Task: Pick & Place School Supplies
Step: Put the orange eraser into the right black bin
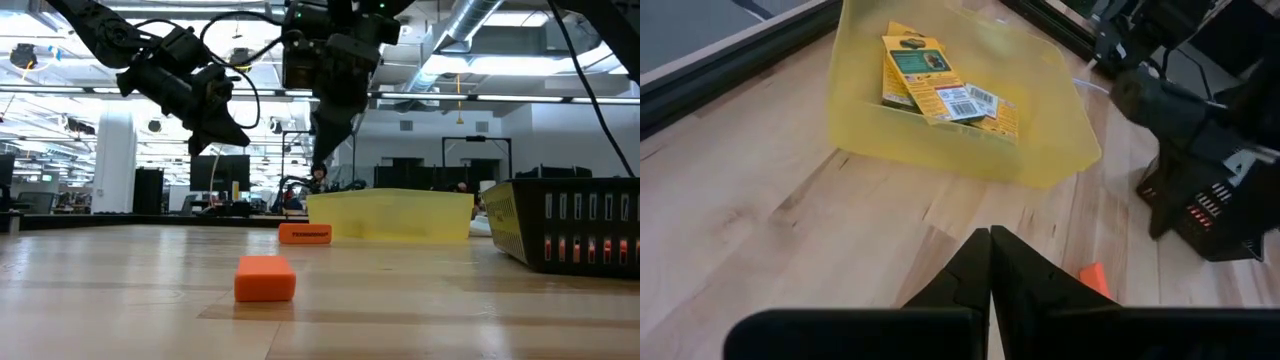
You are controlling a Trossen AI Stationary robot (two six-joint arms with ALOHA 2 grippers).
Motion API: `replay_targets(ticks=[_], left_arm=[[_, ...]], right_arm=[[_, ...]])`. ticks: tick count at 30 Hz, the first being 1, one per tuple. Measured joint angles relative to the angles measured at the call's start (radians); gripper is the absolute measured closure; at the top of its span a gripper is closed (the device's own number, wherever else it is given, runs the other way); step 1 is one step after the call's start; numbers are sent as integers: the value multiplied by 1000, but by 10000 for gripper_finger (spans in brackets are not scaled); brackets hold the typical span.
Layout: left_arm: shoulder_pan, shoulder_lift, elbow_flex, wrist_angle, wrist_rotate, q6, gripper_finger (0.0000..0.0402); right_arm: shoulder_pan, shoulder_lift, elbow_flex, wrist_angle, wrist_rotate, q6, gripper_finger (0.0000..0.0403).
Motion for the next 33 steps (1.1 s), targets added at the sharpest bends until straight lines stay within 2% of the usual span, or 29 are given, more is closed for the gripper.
replay_targets(ticks=[7, 15, 22, 24, 26, 28, 33], left_arm=[[0, 0, 0, 1, 0, 0, 402], [0, 0, 0, 6, 1, 0, 402], [0, 0, 0, 7, 1, -1, 402], [0, 0, 0, 7, 1, -1, 402], [0, 0, 0, 7, 2, -1, 402], [0, 0, 0, 7, 2, -1, 402], [0, 0, 0, 7, 2, 0, 402]], right_arm=[[5, 0, -47, 91, -31, 39, 231], [5, 2, -53, 118, -32, 45, 219], [6, 83, -44, 139, -30, 50, 223], [6, 89, -54, 88, -30, 53, 223], [6, 109, -42, 158, -34, 53, 221], [5, 110, -52, 111, -44, 53, 220], [6, 129, -49, 135, -59, 53, 225]])
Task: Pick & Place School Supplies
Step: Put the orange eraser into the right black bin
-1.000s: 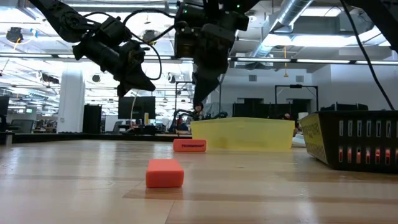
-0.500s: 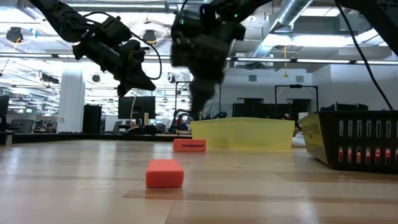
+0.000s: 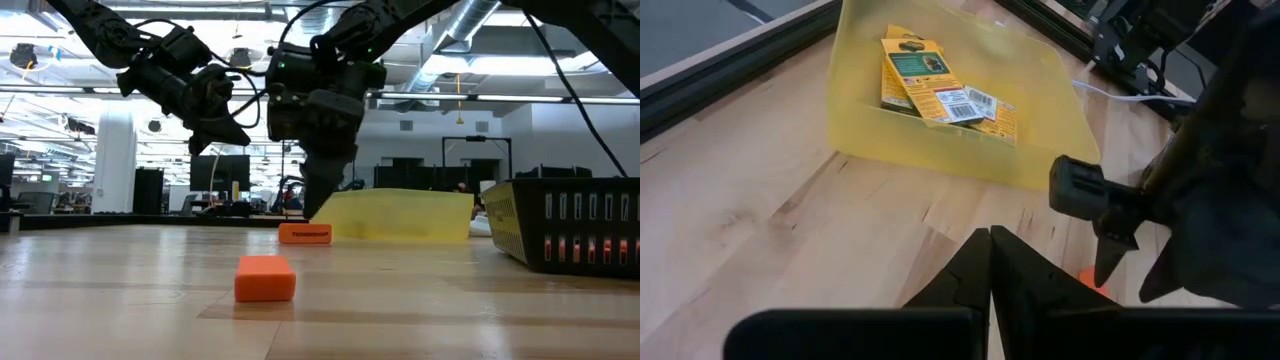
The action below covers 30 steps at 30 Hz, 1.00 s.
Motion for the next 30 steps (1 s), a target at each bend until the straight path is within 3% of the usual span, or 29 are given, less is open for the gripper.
replay_targets(ticks=[30], left_arm=[[0, 0, 0, 8, 3, 2, 402]], right_arm=[[-23, 0, 0, 60, 0, -8, 226]])
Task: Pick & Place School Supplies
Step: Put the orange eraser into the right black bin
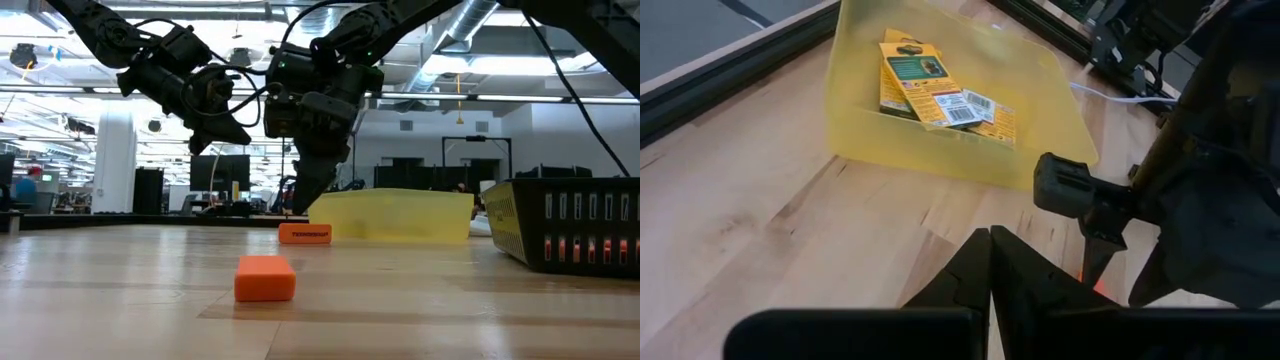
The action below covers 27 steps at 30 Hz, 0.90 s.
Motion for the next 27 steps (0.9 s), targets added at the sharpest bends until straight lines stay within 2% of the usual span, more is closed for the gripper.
replay_targets(ticks=[19, 27], left_arm=[[0, 0, 0, 0, -4, -1, 402], [0, 0, 0, 0, -4, 0, 402]], right_arm=[[6, 32, -1, 9, -27, -1, 226], [-5, 30, -73, 38, -39, 12, 227]])
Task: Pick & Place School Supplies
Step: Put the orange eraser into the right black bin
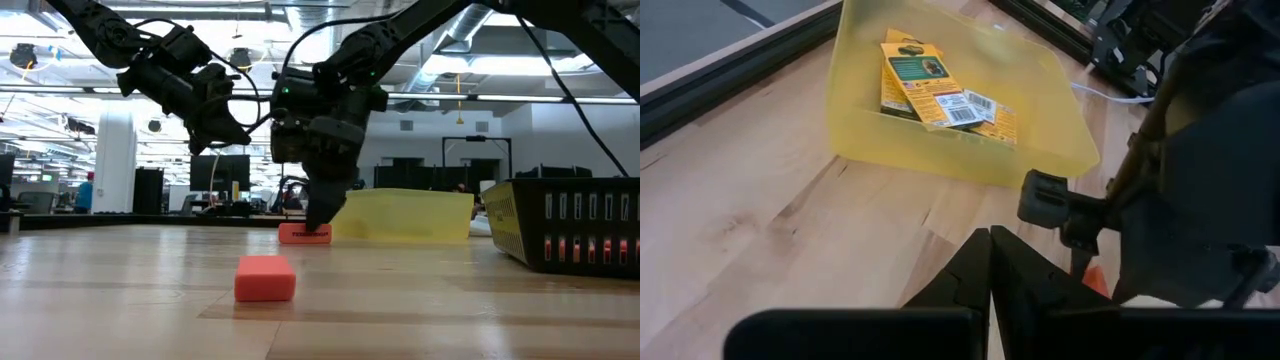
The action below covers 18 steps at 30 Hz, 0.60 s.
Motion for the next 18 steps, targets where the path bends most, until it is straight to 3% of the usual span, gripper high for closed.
replay_targets(ticks=[11, 14, 18], left_arm=[[0, 0, 0, 0, 0, 0, 402], [0, 0, 0, 0, 0, 0, 402], [0, 0, 0, 0, 1, 0, 402]], right_arm=[[-4, 0, -9, 43, 18, 26, 250], [-7, 0, -9, 45, 37, 25, 282], [-11, 1, -9, 45, 36, 22, 356]])
